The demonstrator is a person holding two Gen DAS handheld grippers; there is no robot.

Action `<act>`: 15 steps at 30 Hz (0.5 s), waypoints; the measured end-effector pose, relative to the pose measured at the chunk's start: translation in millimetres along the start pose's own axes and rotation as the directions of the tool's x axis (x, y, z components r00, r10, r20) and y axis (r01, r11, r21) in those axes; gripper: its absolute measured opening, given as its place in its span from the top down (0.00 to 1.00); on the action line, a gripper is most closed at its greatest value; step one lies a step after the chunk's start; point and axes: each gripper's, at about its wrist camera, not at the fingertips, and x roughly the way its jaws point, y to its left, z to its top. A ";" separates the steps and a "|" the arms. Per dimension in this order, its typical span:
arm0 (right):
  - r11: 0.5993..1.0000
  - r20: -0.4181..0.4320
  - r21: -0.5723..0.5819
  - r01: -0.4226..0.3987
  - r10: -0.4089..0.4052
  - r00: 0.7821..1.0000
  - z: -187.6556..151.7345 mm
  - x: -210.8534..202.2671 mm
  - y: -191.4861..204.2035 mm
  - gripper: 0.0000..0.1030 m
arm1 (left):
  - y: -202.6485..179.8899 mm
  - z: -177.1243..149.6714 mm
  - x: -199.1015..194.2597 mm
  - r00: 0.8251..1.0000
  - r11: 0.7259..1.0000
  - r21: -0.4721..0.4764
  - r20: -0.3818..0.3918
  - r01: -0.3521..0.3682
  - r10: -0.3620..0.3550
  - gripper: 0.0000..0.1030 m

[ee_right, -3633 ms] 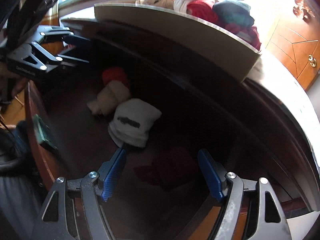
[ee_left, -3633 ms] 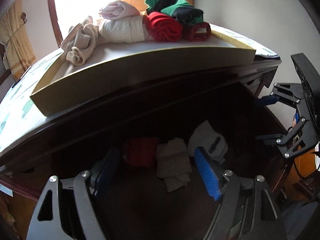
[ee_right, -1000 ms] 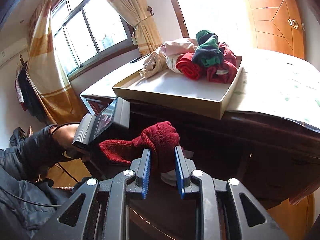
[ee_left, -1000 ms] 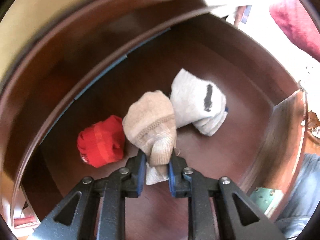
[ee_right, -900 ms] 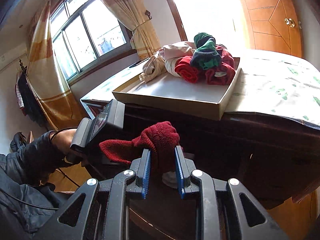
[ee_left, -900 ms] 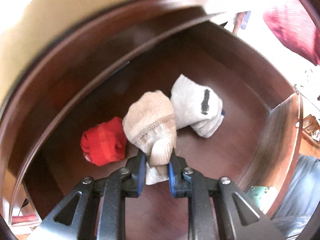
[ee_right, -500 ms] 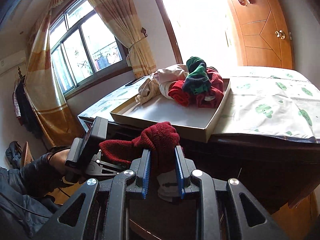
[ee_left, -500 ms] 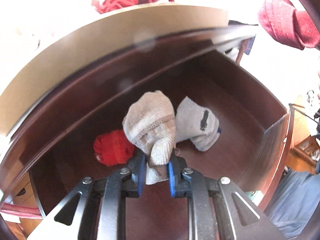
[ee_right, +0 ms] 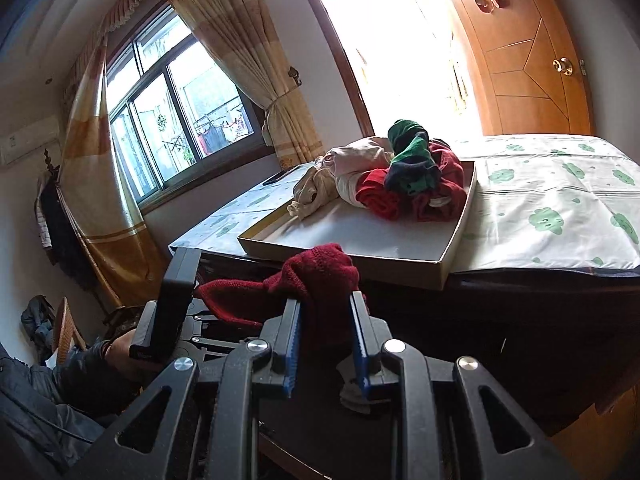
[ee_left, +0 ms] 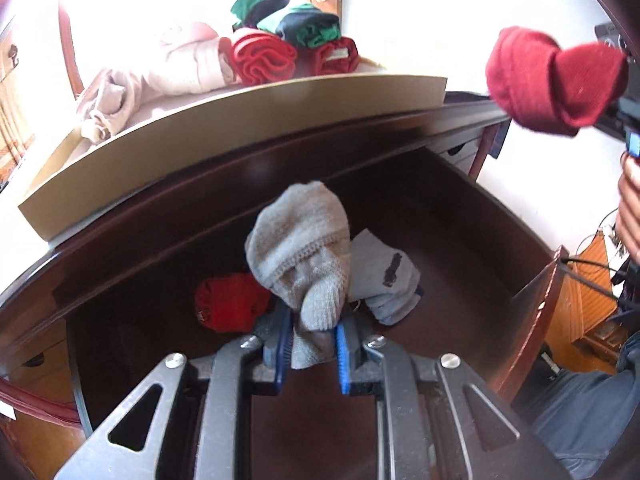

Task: Take underwear out of drawer
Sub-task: 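Lift both held socks out of the drawer toward the tray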

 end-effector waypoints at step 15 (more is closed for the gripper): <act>0.997 0.007 0.049 -0.054 0.054 0.999 -23.3 10.0 10.0 0.76 | -4.8 -11.8 -16.0 0.997 0.998 -0.063 0.077 -0.024 0.029 0.84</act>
